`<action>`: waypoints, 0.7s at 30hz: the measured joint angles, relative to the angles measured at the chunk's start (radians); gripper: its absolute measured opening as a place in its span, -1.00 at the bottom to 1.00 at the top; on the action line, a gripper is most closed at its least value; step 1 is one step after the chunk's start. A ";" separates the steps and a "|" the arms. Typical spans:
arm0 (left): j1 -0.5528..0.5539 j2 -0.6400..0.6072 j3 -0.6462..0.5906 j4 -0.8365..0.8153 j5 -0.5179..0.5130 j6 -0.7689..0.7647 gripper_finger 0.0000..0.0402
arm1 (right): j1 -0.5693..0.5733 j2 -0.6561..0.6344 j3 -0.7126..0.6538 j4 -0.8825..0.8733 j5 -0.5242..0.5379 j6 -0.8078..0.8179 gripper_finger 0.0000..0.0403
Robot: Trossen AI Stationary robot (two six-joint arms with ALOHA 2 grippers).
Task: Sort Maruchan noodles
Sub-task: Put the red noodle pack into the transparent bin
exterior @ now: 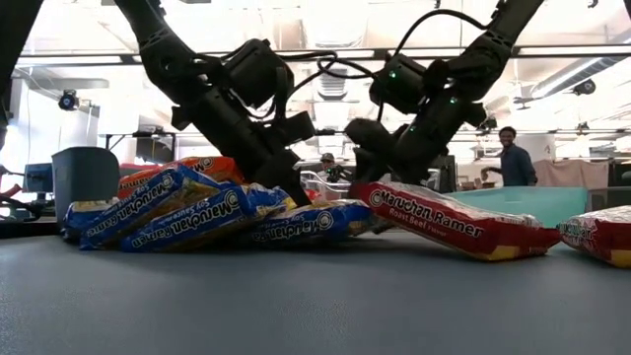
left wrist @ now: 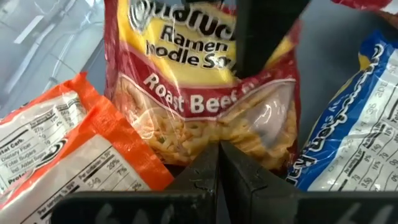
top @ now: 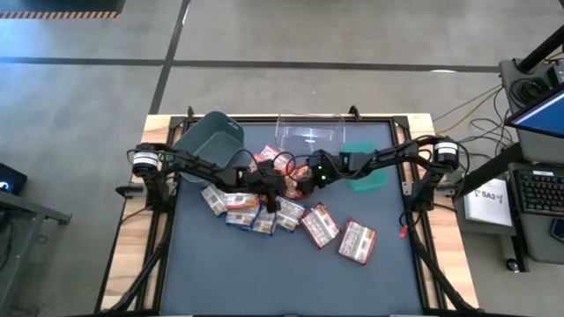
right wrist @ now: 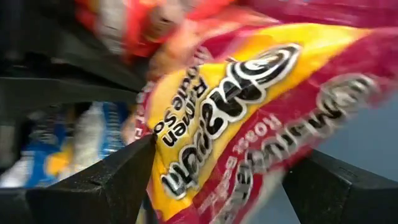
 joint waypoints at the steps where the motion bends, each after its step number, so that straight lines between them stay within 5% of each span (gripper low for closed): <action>1: 0.001 0.000 0.000 0.002 0.002 0.000 -1.00 | 0.000 0.002 0.000 0.023 -0.013 0.002 0.53; 7: 0.002 0.002 -0.002 0.017 0.008 0.004 -1.00 | -0.001 0.017 0.000 0.048 -0.030 0.011 0.33; 18: -0.003 -0.014 0.003 0.032 0.006 0.014 -1.00 | -0.001 -0.031 0.003 0.018 -0.037 0.053 -0.42; 21: -0.006 -0.050 0.000 0.019 -0.005 0.033 -1.00 | -0.001 -0.068 0.003 -0.041 -0.033 0.051 -0.43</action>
